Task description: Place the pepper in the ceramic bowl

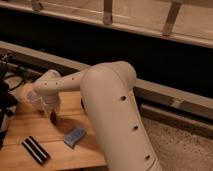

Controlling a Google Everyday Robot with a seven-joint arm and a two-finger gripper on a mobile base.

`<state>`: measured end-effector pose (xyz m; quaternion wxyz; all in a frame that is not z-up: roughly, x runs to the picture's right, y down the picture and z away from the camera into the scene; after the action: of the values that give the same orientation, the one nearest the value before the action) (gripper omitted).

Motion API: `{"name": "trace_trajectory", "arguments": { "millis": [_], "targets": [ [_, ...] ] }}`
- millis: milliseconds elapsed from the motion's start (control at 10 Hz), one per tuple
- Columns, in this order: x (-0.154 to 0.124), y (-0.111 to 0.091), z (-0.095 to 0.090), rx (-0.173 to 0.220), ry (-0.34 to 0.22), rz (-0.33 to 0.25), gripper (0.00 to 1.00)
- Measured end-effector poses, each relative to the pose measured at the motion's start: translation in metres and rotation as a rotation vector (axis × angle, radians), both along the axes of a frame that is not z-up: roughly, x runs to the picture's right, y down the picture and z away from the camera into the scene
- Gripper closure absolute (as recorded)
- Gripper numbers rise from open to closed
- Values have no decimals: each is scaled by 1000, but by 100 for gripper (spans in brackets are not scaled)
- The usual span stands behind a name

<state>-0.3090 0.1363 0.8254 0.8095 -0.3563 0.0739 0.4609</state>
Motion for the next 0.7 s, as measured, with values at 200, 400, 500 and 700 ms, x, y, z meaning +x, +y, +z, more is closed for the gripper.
{"name": "trace_trajectory", "arguments": {
  "millis": [200, 400, 500, 700],
  "targets": [
    [-1, -5, -3, 1, -3, 3, 99],
    [4, -12, 0, 10, -59, 49, 99],
    [8, -21, -2, 16, -84, 78, 99],
    [21, -50, -14, 41, -126, 142, 99]
  ]
}}
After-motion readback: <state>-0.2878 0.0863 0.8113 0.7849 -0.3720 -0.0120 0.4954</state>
